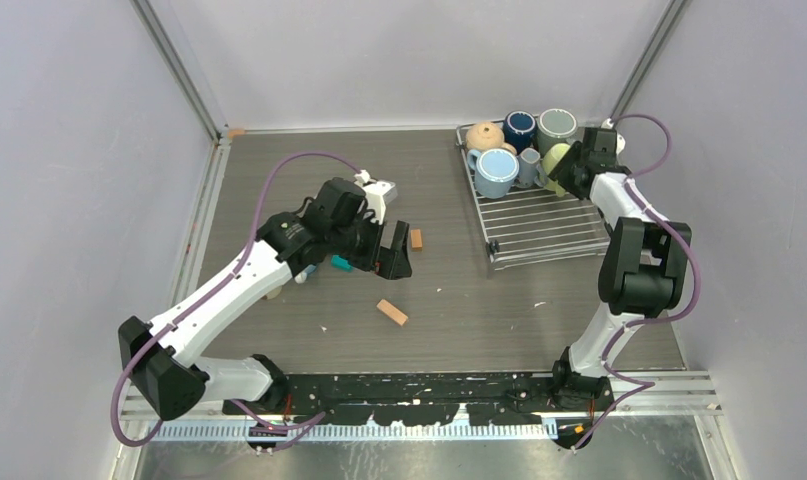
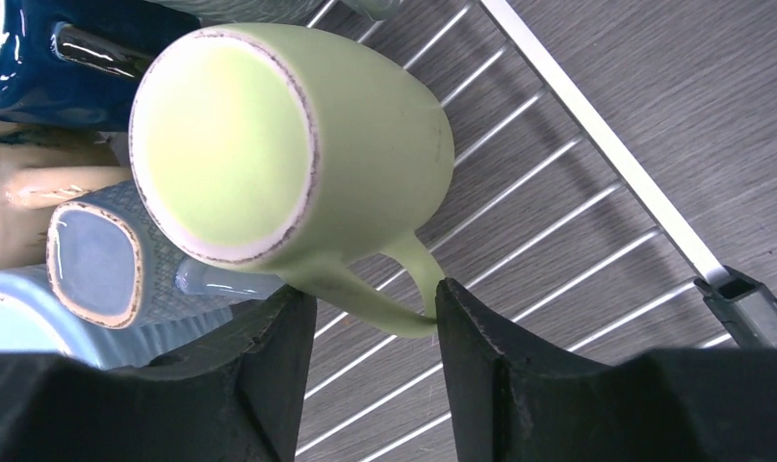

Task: Unload the cups from the dish rack
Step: Unload the cup from the dish rack.

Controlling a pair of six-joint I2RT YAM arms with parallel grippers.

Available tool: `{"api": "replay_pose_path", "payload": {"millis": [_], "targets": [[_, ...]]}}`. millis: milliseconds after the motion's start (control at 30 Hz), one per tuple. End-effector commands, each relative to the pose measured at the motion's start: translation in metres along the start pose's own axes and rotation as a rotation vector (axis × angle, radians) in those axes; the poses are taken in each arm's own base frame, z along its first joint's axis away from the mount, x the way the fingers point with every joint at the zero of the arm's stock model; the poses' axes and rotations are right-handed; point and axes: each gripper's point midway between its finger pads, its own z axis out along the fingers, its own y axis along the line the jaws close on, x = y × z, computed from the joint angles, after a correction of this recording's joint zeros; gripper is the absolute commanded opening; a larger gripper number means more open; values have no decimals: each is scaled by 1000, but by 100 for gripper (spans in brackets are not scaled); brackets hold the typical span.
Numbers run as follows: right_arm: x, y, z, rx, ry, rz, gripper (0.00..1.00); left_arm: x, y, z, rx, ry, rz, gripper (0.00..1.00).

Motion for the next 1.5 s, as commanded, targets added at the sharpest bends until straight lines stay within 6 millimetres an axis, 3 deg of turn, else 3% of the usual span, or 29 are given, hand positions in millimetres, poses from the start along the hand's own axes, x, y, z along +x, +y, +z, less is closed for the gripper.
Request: {"api": "replay_pose_path", "payload": {"millis": [0, 533, 933, 1467], "targets": [[-23, 11, -19, -24, -93, -21, 52, -6, -8, 3, 33, -19, 21, 100], [7, 3, -1, 73, -63, -153, 43, -5, -7, 5, 28, -9, 23, 100], [12, 3, 10, 103, -43, -208, 32, -3, -7, 7, 20, -1, 28, 100], [14, -5, 19, 154, -35, -232, 29, -2, -7, 8, 15, 5, 31, 100]]}}
